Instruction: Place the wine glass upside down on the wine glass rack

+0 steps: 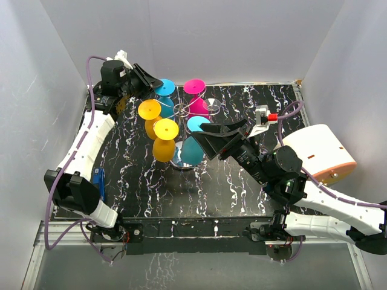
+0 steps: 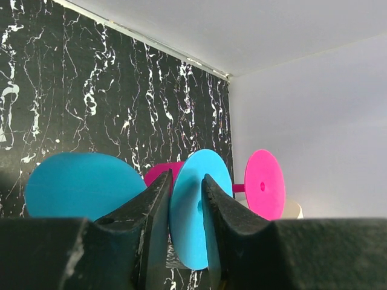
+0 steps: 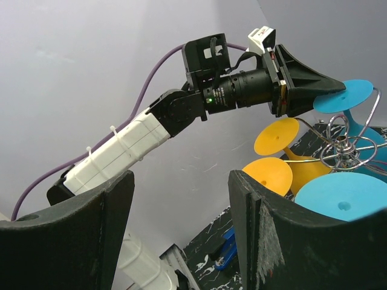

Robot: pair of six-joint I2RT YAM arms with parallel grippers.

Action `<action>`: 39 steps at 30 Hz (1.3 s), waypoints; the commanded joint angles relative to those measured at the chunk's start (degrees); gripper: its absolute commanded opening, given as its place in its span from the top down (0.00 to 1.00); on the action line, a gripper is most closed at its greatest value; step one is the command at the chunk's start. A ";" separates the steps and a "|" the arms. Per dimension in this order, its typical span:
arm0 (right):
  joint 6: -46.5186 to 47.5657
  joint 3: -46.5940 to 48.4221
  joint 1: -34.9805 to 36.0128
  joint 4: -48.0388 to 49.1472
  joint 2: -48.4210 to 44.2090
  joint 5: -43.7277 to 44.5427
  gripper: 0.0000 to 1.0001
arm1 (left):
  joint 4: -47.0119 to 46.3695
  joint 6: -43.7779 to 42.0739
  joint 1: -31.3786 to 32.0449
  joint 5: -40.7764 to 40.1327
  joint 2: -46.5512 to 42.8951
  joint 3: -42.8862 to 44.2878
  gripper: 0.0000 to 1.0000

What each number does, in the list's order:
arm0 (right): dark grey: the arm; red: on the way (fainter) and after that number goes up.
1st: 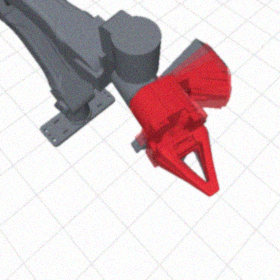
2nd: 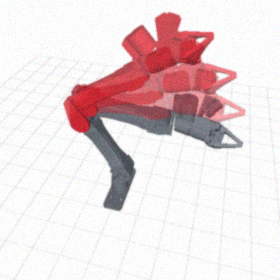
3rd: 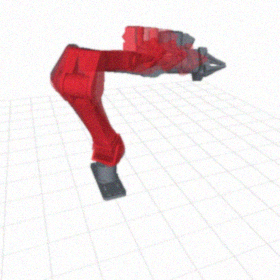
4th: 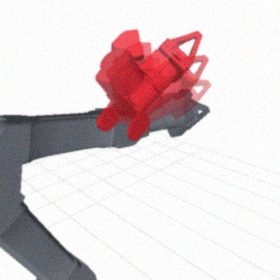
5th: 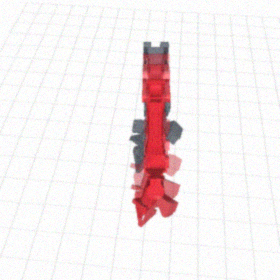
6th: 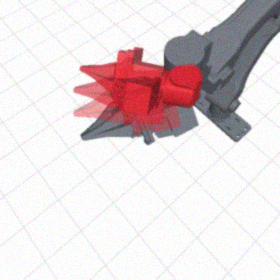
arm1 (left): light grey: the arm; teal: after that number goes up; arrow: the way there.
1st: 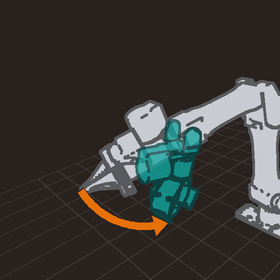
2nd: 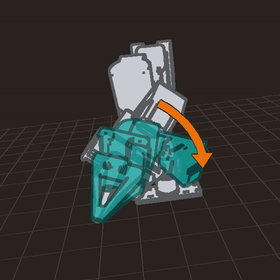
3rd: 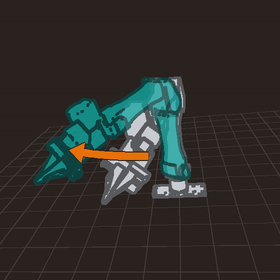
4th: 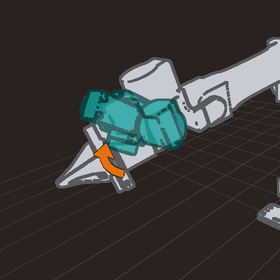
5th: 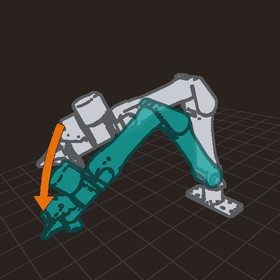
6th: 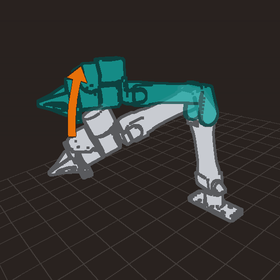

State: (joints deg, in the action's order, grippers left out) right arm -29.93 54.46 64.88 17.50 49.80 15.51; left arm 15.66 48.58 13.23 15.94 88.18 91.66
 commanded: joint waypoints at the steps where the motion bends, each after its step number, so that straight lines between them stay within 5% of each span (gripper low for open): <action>1: 0.23 0.58 0.19 1.19 -1.21 1.01 0.38 | 1.25 -1.92 -0.27 -0.43 -2.64 1.20 0.74; 12: -0.24 0.67 0.24 -0.42 -1.74 3.30 0.38 | 6.46 -8.93 -0.25 -3.72 -2.06 7.29 0.49; 15: -0.69 0.65 0.23 -1.39 -1.86 4.27 0.38 | 7.52 -14.17 -0.28 -5.02 -2.11 7.72 0.31; 18: -1.27 0.56 0.24 -2.93 -2.11 5.68 0.38 | 9.47 -18.67 -0.23 -8.65 -2.73 8.11 0.02; 30: -1.88 2.44 0.24 -15.19 -5.59 14.75 0.39 | 16.96 -32.02 -0.28 -15.82 -8.39 12.67 0.01; 39: 0.92 8.51 0.24 -34.98 -8.77 28.18 0.38 | 17.38 -29.32 -0.30 -22.03 -23.65 1.00 0.01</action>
State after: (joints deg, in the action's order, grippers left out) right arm -31.09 58.92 64.88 -8.93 43.83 35.68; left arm 31.86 19.09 13.23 -2.66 71.18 96.12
